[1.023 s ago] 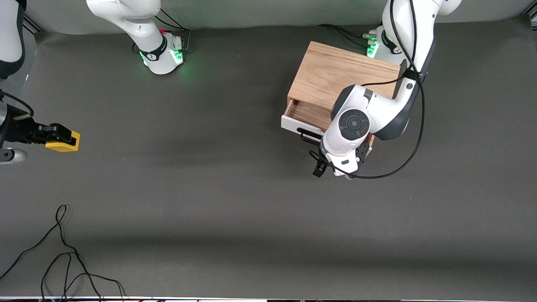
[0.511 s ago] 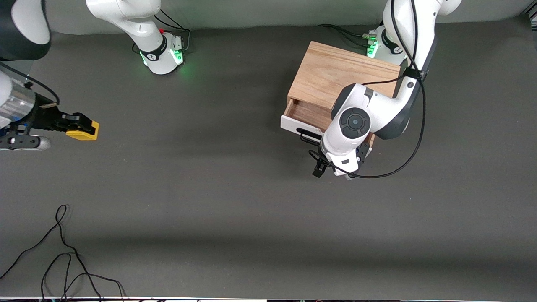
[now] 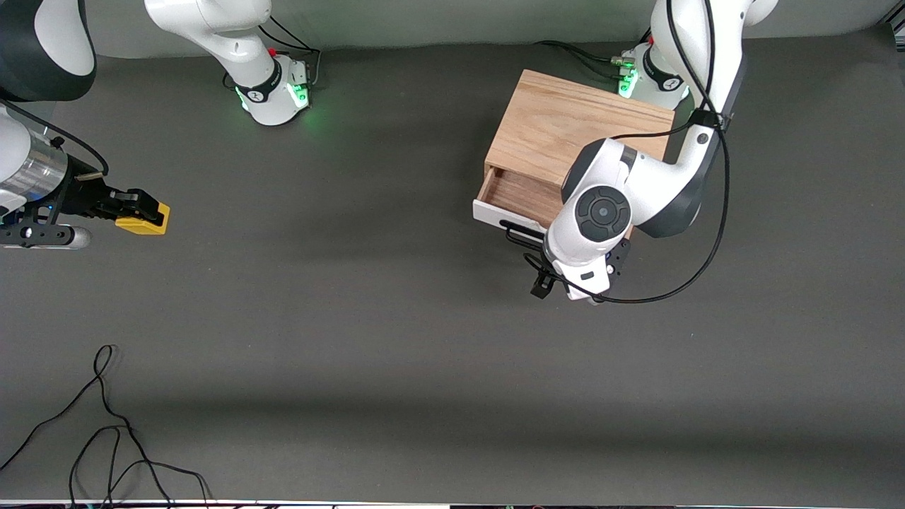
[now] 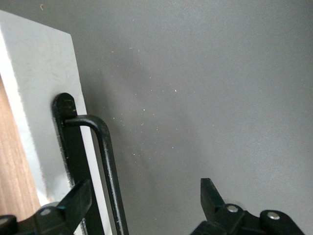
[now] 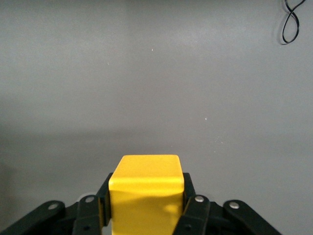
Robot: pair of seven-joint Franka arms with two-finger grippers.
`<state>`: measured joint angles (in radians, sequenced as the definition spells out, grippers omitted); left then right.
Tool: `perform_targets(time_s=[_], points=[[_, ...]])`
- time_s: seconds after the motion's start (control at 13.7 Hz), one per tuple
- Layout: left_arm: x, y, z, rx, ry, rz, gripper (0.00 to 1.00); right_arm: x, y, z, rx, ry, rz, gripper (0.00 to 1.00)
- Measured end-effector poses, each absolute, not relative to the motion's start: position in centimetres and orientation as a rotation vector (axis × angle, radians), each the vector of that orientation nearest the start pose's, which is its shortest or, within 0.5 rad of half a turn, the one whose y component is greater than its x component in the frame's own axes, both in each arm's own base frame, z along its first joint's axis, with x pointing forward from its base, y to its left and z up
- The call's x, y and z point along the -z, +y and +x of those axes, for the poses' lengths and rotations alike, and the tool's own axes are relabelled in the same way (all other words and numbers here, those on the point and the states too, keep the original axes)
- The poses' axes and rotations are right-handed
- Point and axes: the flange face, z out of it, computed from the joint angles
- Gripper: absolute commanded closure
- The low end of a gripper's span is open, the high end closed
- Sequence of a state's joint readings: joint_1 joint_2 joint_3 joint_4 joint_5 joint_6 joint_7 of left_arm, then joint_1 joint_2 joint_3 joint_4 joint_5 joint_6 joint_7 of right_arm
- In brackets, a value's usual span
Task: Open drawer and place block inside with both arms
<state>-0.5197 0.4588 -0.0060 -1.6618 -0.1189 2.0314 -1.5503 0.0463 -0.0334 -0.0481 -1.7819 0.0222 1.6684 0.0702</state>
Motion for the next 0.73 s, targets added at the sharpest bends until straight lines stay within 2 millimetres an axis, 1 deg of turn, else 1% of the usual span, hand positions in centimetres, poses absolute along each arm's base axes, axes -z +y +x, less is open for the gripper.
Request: perform_targets(time_s=[0.15, 0.37, 0.44, 0.73], points=[[-32.7, -33.8, 57.0, -0.223, -1.597, -2.656, 0.0, -55.1, 0.0, 54.4, -0.127, 0.118, -3.116, 0.69], [-30.3, -33.8, 56.9, -0.245, -1.583, -2.629, 0.0, -55.0, 0.0, 54.3, -0.129, 0.118, -3.116, 0.69], [-30.1, -33.9, 57.0, -0.244, -1.585, -2.631, 0.0, -54.9, 0.0, 54.3, -0.13, 0.118, -3.116, 0.69], [-30.3, -34.0, 57.6, -0.205, -1.594, -2.658, 0.0, -54.8, 0.0, 54.3, -0.134, 0.12, -3.116, 0.69]])
